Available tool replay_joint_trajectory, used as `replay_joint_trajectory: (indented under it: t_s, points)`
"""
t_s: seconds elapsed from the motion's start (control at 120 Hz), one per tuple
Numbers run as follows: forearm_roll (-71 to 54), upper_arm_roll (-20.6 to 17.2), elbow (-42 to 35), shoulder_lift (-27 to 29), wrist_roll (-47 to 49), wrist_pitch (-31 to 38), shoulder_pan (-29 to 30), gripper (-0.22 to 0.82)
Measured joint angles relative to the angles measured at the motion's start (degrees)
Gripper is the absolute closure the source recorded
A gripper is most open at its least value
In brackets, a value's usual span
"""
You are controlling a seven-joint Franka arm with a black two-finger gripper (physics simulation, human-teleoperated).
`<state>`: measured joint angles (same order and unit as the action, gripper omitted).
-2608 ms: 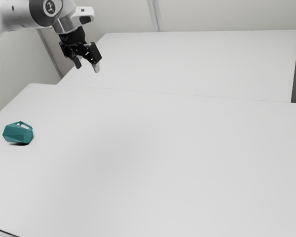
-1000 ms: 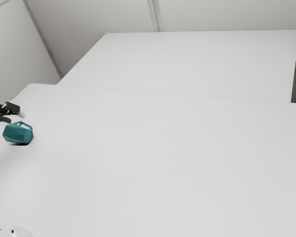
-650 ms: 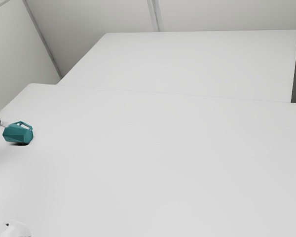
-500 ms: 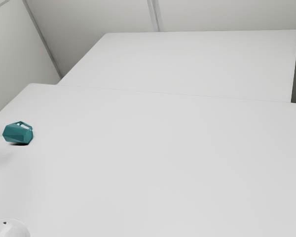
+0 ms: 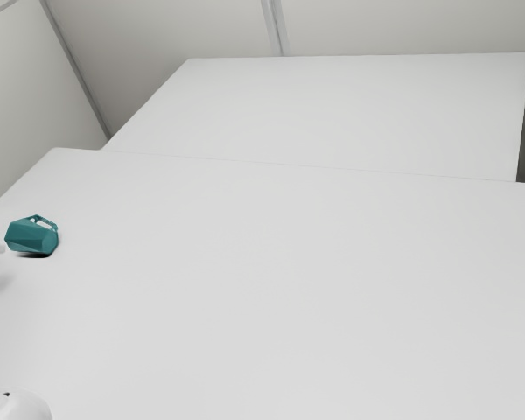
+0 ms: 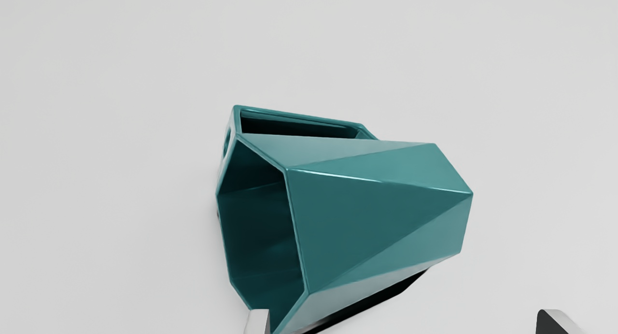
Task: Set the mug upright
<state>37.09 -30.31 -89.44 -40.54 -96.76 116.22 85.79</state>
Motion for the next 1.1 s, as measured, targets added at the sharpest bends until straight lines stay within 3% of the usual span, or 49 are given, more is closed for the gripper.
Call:
replay_joint_trajectory:
  t_s: [0.608, 1.1]
  points:
    - [10.80, 0.27, 3.88, -6.90, -9.75, 0.09, -0.41, 0.00]
    - [11.63, 0.00, 3.25, -7.24, -12.91, -3.97, -0.86, 0.00]
